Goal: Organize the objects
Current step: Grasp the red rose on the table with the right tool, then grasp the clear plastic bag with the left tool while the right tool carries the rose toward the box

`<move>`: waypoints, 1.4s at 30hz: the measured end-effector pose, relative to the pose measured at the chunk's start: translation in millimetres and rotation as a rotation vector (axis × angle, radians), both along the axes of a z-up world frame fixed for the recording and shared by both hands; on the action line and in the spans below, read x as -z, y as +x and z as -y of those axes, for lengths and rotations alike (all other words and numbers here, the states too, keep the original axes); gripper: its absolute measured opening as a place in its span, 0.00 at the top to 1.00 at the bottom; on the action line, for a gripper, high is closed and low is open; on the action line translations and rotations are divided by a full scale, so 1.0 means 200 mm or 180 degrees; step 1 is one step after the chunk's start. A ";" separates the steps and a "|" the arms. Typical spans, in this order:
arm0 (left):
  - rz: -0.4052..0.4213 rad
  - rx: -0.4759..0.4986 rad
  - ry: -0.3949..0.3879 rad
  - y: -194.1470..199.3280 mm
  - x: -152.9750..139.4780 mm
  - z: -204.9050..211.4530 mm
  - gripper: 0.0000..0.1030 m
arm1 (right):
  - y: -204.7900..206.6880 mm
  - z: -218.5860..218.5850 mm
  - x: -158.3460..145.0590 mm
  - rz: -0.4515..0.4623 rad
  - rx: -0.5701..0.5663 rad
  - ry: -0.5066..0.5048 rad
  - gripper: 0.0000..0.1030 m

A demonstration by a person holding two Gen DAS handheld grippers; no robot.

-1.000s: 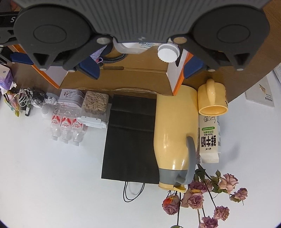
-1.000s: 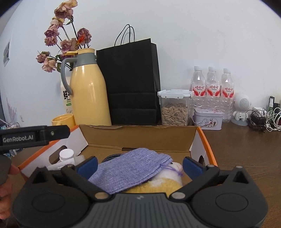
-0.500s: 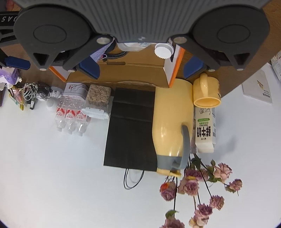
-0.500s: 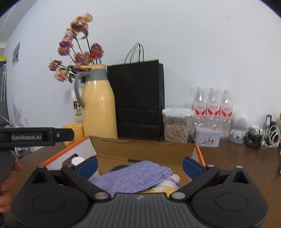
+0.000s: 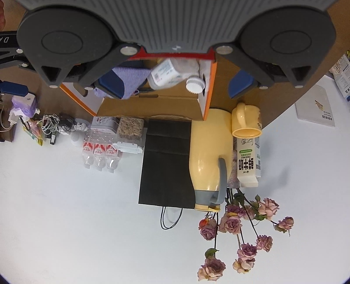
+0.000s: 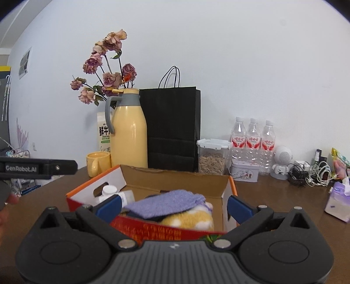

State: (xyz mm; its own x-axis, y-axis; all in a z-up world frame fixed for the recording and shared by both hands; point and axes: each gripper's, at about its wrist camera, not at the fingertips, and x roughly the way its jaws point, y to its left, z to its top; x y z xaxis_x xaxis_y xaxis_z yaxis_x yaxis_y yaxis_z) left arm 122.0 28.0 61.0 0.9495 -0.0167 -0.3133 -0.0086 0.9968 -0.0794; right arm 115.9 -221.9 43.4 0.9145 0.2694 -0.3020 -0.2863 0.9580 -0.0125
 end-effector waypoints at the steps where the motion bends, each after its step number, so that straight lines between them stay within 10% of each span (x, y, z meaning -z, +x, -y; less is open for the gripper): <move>1: -0.0005 0.0005 -0.0003 -0.03 0.00 0.00 0.00 | -0.02 0.00 0.00 -0.0017 0.0006 -0.0003 0.00; 24: -0.0594 -0.0033 0.0008 -0.35 0.28 -0.10 0.00 | -0.35 -0.11 0.34 -0.0701 -0.0288 -0.0228 0.00; 32: -0.0725 -0.0019 0.0010 -0.36 0.34 -0.12 0.00 | -0.32 -0.20 0.42 -0.0837 -0.0457 -0.0247 0.43; 42: -0.0800 -0.0025 -0.0009 -0.34 0.37 -0.13 0.00 | -0.33 -0.19 0.42 -0.0738 -0.0569 -0.0138 0.56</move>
State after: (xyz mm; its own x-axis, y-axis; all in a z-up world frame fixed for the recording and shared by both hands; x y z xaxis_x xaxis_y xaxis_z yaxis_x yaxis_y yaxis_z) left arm 53.6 53.4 -12.6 0.8418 -0.0109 -0.5397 -0.0362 0.9964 -0.0766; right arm 49.9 -184.2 -41.0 0.7588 0.4024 -0.5121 -0.4506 0.8921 0.0332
